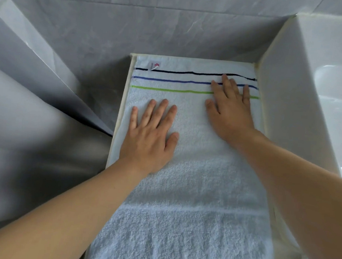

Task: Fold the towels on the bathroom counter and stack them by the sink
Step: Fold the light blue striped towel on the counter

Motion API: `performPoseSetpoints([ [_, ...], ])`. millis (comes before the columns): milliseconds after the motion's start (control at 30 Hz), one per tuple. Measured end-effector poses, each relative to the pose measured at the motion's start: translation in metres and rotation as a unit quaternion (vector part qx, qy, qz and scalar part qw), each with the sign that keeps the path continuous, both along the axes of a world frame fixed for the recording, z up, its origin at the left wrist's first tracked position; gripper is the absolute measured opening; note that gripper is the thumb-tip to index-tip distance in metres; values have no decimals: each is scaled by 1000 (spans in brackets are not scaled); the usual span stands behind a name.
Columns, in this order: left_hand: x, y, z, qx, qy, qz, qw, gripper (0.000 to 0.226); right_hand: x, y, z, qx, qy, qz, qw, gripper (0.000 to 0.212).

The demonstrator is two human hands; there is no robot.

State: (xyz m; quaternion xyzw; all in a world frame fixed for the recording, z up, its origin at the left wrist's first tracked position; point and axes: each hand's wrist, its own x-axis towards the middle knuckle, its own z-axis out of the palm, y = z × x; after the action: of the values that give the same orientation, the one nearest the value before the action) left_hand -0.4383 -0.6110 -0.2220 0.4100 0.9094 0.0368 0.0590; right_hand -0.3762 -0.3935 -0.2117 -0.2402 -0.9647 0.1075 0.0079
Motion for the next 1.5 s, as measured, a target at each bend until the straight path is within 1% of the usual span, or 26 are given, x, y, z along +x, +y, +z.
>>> performPoseSetpoints([
  [100,-1,2,0,1,-5,2,1000,67,21,-31,15,38,108,0,993,49],
  [133,-2,2,0,3,-5,3,1000,68,31,-46,18,37,131,1,991,49],
  [167,-3,3,0,4,-4,2,1000,68,44,-60,19,30,133,5,991,50],
  [200,-3,3,0,3,-2,1,1000,68,59,-73,17,22,114,12,993,52],
  [300,-3,2,0,-6,3,-2,1000,68,108,-90,6,4,-22,11,1000,64],
  [367,-4,2,-2,-4,6,-1,1000,69,125,-85,-4,1,-67,-12,998,65],
  [533,-5,1,1,-15,-6,-5,1000,67,123,-82,-6,4,-56,-14,998,64],
  [633,3,1,15,-18,-23,30,999,64,124,-83,-3,-1,-60,-16,998,64],
  [700,25,-3,26,24,-16,42,999,64,123,-82,-3,-6,-63,-15,998,64],
  [767,63,-18,35,78,-17,-3,997,66,122,-83,-4,-8,-63,-13,998,64],
  [800,84,-30,36,83,-22,-29,996,68,121,-83,-4,-9,-60,-14,998,64],
  [833,101,-45,35,61,-23,-46,997,69,121,-83,-4,-10,-55,-13,998,64],
  [867,113,-61,32,18,-22,-50,998,71,121,-82,-4,-10,-52,-13,999,64],
  [933,123,-90,20,-63,-24,-29,997,73,122,-81,-5,-5,-55,-10,998,64],
  [967,122,-101,14,-76,-21,-16,997,73,123,-80,-6,-1,-57,-10,998,64],
  [1067,118,-110,10,-60,-14,1,998,75,123,-79,-8,5,-54,-8,998,64],
  [1167,121,-110,9,-56,-6,-35,998,78,123,-78,-8,6,-50,-8,999,65],
  [1267,120,-114,8,-71,9,-62,995,82,122,-77,-8,8,-44,-11,999,65],
  [1400,120,-119,5,-62,-8,-44,997,84,120,-76,-10,10,-45,-9,999,65],
  [1500,120,-118,6,-64,-1,-32,997,84,120,-76,-4,-4,-61,-6,998,62],
])
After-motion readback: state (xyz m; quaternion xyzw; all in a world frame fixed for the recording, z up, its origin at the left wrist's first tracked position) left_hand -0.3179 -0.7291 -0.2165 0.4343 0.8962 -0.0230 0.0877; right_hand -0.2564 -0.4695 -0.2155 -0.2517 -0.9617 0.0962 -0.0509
